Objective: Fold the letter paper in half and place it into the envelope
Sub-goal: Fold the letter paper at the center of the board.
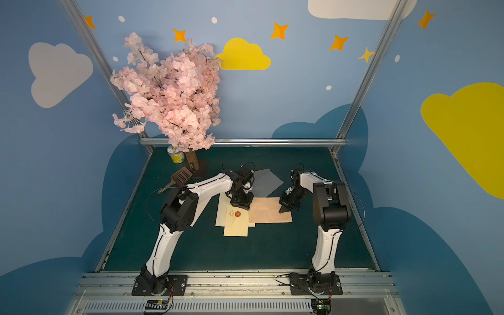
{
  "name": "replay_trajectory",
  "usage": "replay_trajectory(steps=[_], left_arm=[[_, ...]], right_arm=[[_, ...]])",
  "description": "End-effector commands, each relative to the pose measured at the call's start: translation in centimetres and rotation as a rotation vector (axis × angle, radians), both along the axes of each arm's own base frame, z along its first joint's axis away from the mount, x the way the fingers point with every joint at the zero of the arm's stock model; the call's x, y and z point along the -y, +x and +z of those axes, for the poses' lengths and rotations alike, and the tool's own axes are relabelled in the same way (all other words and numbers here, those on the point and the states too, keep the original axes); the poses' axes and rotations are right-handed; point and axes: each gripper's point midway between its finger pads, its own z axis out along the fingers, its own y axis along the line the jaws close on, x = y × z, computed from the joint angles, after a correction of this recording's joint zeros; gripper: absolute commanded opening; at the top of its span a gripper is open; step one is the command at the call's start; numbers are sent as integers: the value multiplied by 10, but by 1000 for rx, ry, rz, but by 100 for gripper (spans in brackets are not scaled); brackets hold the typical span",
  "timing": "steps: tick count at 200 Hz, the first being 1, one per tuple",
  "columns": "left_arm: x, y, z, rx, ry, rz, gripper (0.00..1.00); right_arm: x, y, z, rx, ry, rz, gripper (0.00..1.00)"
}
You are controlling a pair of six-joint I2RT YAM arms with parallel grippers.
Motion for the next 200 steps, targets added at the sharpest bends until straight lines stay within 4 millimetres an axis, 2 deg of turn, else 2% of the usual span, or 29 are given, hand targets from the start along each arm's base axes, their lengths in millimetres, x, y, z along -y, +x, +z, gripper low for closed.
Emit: replay_trajectory(steps=[1,34,66,111,160,200], left_arm=[[12,-2,3,-10,-56,3,3],[25,-8,25,7,-143,18,3],[42,-13,38,14,-222,19,3],[73,-8,59,44,-302,-9,3],[95,-3,56,23,-331,-28,3],[107,-5,48,0,-335,-50,3]], right_arm=[[-1,-10,-9,-27,-19,13,0],[-4,-10,-11,-31,-11,8,0],[-7,-11,-12,-33,10,-3,0],[-14,-9,-6,-14,55,-8,0],[-11,-9,19,38,50,2,0],[5,-24,39,33,-27,3,0]])
